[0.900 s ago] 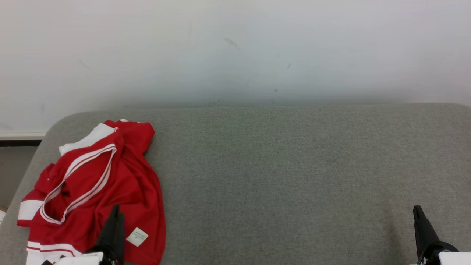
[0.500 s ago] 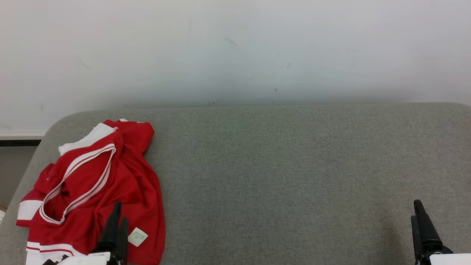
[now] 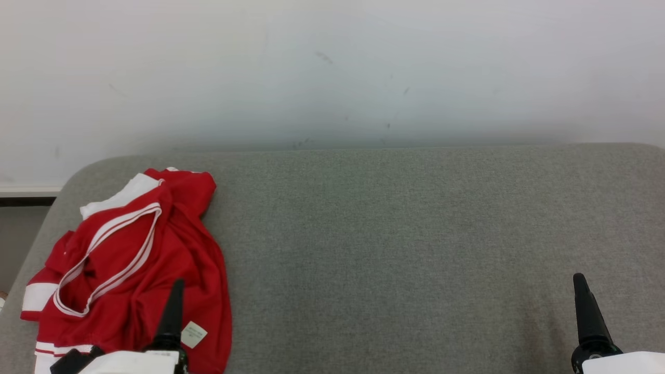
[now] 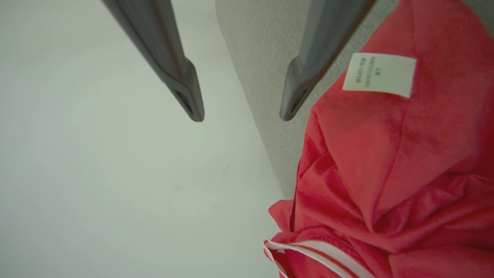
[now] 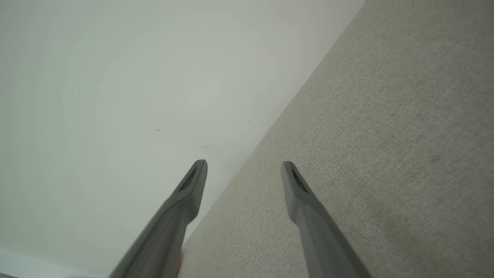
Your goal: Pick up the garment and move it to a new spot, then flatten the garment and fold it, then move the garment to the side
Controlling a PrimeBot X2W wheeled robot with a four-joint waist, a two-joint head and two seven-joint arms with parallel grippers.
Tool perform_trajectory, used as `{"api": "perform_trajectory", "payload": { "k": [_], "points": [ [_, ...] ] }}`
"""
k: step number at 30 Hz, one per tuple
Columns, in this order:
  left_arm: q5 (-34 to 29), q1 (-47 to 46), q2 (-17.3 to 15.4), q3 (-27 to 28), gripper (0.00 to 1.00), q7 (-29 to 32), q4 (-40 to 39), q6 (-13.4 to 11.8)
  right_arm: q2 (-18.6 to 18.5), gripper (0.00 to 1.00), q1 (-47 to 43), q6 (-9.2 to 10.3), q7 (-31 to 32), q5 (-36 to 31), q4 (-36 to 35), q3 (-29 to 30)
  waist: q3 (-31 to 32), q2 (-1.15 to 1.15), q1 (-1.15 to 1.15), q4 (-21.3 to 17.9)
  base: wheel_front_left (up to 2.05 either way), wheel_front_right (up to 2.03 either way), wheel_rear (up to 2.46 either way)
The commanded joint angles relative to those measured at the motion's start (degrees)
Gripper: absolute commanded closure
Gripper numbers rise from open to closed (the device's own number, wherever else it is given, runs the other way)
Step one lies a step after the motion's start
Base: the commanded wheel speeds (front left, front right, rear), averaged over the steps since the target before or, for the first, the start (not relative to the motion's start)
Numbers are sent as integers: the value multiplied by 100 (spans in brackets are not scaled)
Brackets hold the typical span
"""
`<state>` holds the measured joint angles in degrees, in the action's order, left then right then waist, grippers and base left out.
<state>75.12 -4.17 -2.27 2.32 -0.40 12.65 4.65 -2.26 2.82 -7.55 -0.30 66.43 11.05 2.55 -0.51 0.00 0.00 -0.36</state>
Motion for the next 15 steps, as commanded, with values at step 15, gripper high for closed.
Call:
{"api": "perform_trajectory", "payload": {
  "k": [15],
  "points": [
    [-1805,14,-51,-279,0,-337,-380,-179,-134,0,-47,4,-346,-1600,-297,-163,-13,0,0,-24,0,0,0]
  ]
}}
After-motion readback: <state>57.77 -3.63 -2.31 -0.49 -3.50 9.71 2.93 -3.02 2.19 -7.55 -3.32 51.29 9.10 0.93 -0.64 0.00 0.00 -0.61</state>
